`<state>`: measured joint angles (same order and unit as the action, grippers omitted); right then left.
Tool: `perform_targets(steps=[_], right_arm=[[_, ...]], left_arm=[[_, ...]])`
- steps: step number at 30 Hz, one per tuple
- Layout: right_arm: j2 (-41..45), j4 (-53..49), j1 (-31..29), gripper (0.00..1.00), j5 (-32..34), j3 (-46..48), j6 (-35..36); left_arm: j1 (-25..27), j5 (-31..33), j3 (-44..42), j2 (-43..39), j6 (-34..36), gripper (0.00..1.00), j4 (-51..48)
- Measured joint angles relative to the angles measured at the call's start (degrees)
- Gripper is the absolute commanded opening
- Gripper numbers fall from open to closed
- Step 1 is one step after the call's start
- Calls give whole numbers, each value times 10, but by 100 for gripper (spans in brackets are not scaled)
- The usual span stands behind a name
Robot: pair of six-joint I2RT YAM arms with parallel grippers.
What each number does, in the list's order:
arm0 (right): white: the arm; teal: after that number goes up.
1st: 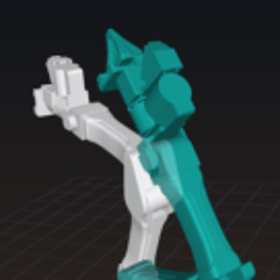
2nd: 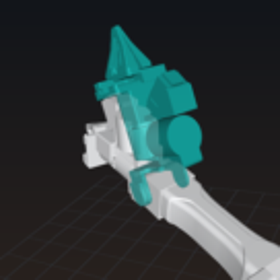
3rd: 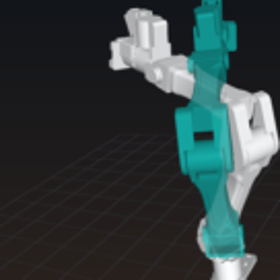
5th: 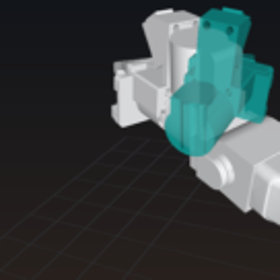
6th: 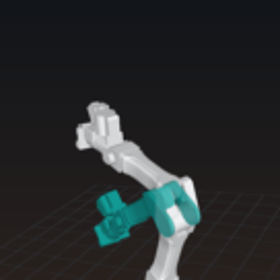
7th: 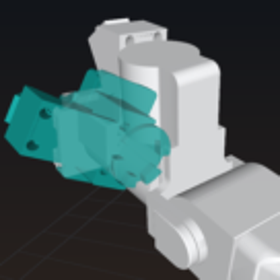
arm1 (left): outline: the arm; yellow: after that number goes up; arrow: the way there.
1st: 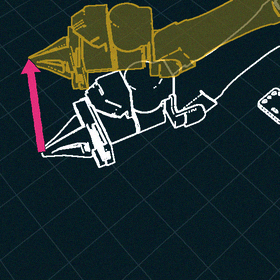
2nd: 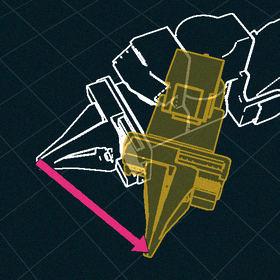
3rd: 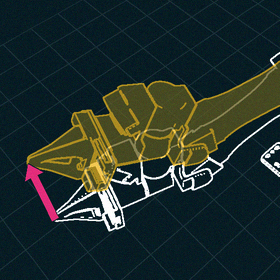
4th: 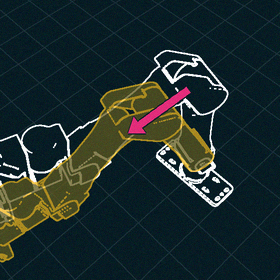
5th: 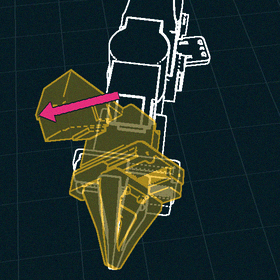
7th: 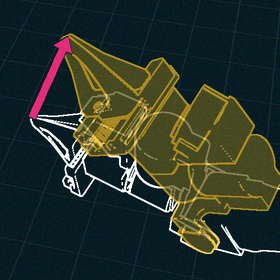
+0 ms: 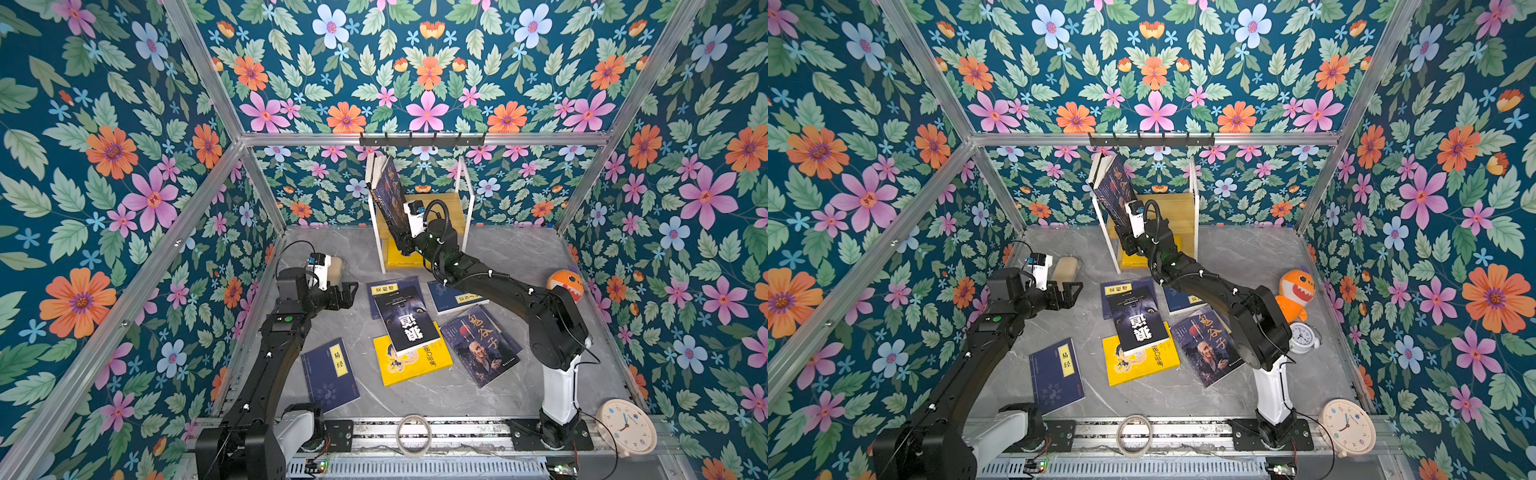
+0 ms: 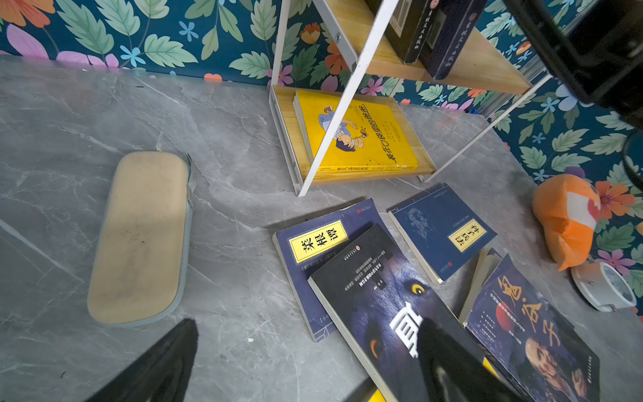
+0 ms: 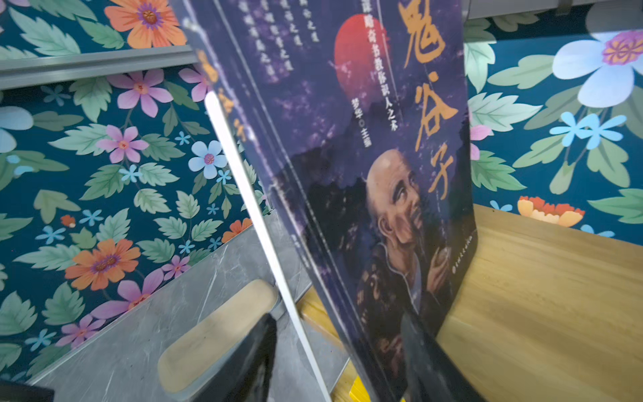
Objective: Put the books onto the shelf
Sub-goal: 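Lower the purple book upright onto the shelf top beside the black book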
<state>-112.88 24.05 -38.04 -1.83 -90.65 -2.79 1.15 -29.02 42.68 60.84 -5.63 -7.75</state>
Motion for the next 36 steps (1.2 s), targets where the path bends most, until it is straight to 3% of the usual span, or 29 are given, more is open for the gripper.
perform_targets(steps=[5, 14, 21, 36], right_arm=[[28, 10, 16, 79, -52, 38, 2], [33, -13, 71, 79, -187, 51, 16], [-19, -70, 88, 74, -258, -16, 40], [-89, -105, 104, 62, -326, -91, 44]], left_arm=[[-2, 0, 0, 0, 0, 100, 0], [-3, 0, -2, -3, 0, 100, 0], [-5, 0, -2, -3, 0, 100, 0], [-4, 4, 1, -2, 0, 100, 0]])
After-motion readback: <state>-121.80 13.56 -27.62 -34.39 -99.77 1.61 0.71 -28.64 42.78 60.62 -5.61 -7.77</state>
